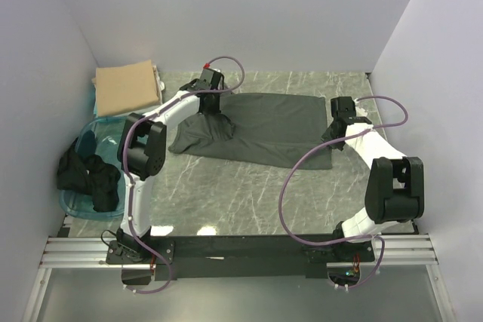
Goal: Fold and stack the t-shirts
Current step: Fold the tshirt
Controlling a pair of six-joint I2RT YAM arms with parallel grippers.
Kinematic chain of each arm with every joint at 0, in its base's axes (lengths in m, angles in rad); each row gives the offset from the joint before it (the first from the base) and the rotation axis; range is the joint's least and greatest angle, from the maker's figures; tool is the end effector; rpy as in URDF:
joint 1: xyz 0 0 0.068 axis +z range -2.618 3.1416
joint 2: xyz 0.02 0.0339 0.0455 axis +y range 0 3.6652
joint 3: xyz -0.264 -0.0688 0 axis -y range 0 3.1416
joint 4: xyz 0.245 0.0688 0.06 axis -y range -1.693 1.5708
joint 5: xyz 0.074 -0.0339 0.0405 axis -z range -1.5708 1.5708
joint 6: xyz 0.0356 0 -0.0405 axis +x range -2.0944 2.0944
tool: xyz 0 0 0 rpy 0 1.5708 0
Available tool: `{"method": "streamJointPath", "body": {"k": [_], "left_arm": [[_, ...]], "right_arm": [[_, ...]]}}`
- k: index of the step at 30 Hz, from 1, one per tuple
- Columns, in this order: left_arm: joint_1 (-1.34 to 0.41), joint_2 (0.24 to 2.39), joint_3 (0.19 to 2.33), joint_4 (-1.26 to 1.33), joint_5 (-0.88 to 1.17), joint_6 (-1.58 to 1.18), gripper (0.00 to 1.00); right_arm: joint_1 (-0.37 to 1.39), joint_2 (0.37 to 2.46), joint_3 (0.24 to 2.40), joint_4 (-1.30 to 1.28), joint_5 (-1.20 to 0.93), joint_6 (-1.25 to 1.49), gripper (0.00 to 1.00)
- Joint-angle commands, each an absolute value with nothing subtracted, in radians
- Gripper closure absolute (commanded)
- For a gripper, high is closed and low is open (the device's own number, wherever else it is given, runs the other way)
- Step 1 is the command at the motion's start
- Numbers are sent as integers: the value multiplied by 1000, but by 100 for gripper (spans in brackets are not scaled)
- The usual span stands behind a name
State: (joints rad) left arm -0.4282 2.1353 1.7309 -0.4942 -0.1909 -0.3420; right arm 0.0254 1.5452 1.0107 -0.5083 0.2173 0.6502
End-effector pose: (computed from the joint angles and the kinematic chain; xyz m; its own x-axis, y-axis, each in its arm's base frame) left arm 0.4376 -0.1923 0.2101 -0.7713 -0.0099 -0.6364 0.0441 0.9966 -0.0690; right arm 0.3095 0.0002 0.2103 -0.6366 0.5751 -0.5137 0.5894 0.7925 0.1567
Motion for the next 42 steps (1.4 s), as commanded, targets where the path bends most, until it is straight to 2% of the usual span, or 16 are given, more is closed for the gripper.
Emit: {"method": "streamJointPath", "body": {"k": [1,4,8,9,12,13,15,16,17,18,19,22,23,29,34,42], "left_arm": [[-423,2146,1787,-417,-115,-230,99],[-423,2140,1767,-384,-64,-183,99],[-423,2154,1779,-406,-124,-163,80],[-423,2160,1785,-411,-133,-164,79],[-423,2174,1819,-407,-169,-164,74],[-423,2175,1838,-399,-161,-160,73],[-423,2180,1870,-394,-135,-152,73],[-425,2183,1902,-399,-117,-149,72],[-425,2184,1922,-429,-123,-159,66],[-426,2181,1937,-443,-130,-170,62],[-426,2160,1940,-459,-135,-182,57],[-426,2050,1804,-437,-156,-250,31],[-426,2013,1752,-420,-140,-291,1],[-429,1778,1340,-290,-26,-497,1],[-430,1744,1188,-265,-28,-571,0],[-420,1799,1134,-323,-149,-633,1]], "right_arm": [[17,1548,1039,-477,258,635,99],[17,1554,1035,-479,256,630,99],[15,1554,1032,-483,270,629,95],[17,1554,1034,-483,273,629,93],[12,1551,1048,-492,311,634,84],[12,1549,1052,-492,317,638,78],[9,1540,1058,-489,334,643,71],[9,1539,1071,-494,334,643,60],[9,1537,1078,-502,340,644,51],[11,1536,1095,-527,356,656,31],[9,1531,1100,-538,365,663,24],[9,1485,1075,-534,335,655,17],[9,1445,1059,-503,315,647,16],[43,1358,899,-347,-26,569,12],[106,1446,904,-357,-2,529,12],[115,1581,923,-370,60,537,12]]}}
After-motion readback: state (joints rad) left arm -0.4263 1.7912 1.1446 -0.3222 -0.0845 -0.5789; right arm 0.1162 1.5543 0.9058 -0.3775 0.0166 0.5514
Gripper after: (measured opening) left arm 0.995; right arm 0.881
